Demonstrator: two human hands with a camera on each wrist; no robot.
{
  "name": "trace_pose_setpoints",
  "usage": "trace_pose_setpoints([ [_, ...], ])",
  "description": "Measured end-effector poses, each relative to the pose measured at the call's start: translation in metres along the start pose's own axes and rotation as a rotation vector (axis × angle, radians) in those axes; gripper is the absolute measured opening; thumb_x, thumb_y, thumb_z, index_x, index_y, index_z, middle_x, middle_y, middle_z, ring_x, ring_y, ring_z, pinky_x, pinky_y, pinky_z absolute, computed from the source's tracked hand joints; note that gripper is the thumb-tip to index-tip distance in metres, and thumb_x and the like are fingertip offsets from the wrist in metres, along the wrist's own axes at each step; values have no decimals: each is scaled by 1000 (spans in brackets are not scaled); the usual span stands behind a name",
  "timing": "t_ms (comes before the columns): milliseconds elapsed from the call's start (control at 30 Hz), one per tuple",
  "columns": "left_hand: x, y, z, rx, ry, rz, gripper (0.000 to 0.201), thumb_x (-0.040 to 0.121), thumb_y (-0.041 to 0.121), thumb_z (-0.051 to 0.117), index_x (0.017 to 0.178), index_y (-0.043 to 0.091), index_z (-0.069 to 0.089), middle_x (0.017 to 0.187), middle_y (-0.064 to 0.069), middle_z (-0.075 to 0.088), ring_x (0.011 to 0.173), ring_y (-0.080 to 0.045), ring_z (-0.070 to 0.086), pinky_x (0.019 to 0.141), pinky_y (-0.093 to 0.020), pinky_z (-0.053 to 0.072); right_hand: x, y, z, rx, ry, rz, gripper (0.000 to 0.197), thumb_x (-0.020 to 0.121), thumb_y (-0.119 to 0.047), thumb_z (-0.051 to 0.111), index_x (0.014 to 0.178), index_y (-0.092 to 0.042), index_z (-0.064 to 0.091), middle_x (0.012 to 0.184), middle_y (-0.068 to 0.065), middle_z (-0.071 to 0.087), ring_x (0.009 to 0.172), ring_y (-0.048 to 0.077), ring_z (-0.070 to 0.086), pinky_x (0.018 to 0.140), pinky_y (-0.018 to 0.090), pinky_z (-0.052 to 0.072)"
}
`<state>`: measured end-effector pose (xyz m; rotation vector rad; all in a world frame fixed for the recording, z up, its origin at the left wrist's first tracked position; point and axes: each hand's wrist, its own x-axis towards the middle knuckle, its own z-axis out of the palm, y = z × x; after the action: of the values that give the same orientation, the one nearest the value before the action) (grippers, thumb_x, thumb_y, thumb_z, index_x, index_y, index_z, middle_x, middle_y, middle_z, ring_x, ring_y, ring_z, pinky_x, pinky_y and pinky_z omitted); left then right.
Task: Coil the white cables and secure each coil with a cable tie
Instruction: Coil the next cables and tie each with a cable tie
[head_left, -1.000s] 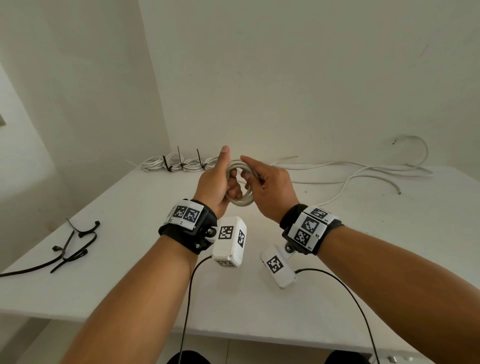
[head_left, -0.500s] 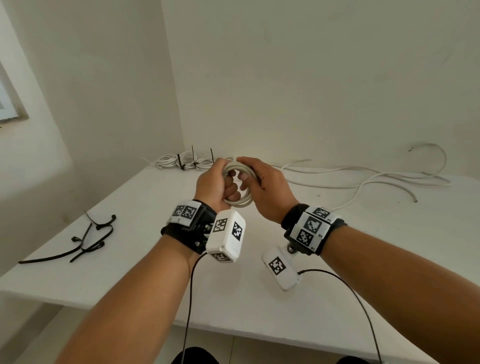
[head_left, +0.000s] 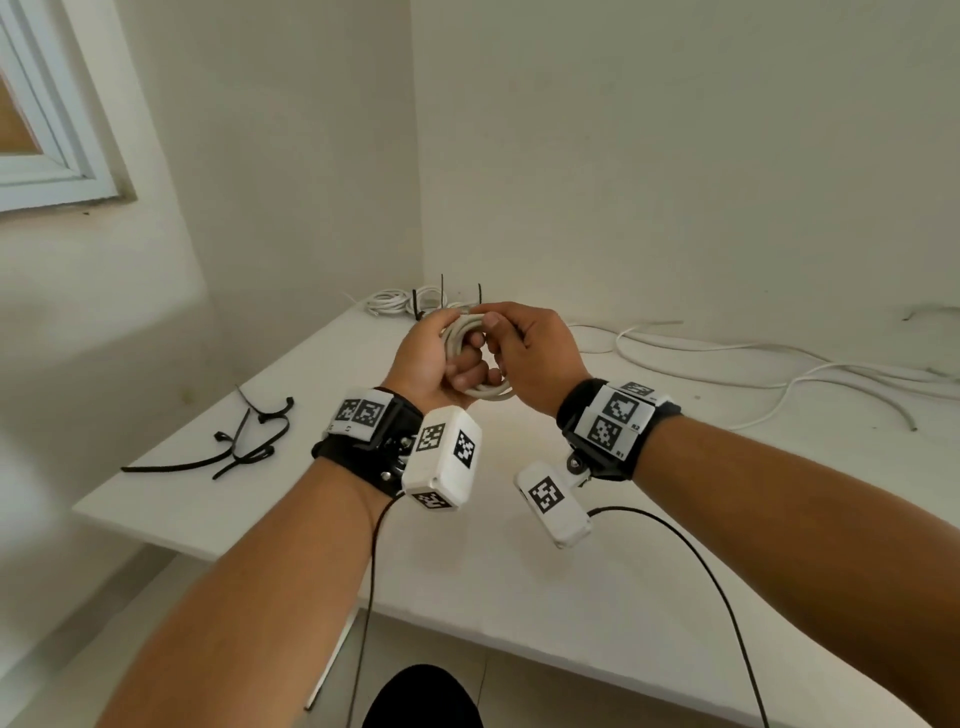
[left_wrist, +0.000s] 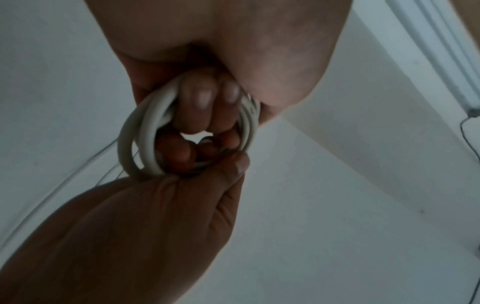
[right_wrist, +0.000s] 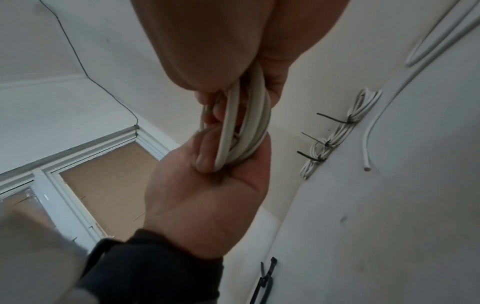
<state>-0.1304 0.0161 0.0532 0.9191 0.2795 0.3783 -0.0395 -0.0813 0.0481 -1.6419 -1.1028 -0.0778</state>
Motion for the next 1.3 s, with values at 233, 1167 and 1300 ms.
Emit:
trace_pose_setpoints([
  [233,-15,25,-51,-129,92,62,60,97,50,44,56,7,56,39,1,28,35,-15,26,48,-24,36,16,-17,54,-24,-104,-112,25,102,-17,49,113,-12,71,69,-9,60,60,-2,55,65,15,44],
  [1167,-54,104,-225,79,794,304,30,82,14,53,55,10,41,45,-1,23,39,-16,18,43,-23,25,101,-9,248,-712,-944,-214,22,84,-15,74,104,-23,77,112,-1,71,104,20,64,85,26,48],
  [1300,-47,101,-217,97,793,293,27,81,15,54,57,11,43,45,-1,29,41,-17,20,44,-24,24,101,-1,241,-692,-880,-226,15,85,-19,72,98,-20,77,108,2,72,101,22,65,84,28,49],
])
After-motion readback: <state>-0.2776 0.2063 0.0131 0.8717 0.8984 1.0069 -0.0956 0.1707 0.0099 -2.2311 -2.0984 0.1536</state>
